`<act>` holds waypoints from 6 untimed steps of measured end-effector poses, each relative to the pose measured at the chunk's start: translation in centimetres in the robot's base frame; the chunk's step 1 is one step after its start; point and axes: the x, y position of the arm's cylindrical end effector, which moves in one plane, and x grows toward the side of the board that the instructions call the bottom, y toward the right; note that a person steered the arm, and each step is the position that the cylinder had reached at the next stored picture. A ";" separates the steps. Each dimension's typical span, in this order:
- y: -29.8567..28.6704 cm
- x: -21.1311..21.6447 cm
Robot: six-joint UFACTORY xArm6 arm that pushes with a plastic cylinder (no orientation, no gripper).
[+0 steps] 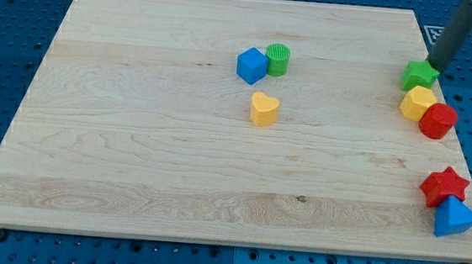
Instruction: Move your arm to the green circle
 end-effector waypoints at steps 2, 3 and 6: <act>-0.1 4.4; -0.1 0.5; -17.7 -3.3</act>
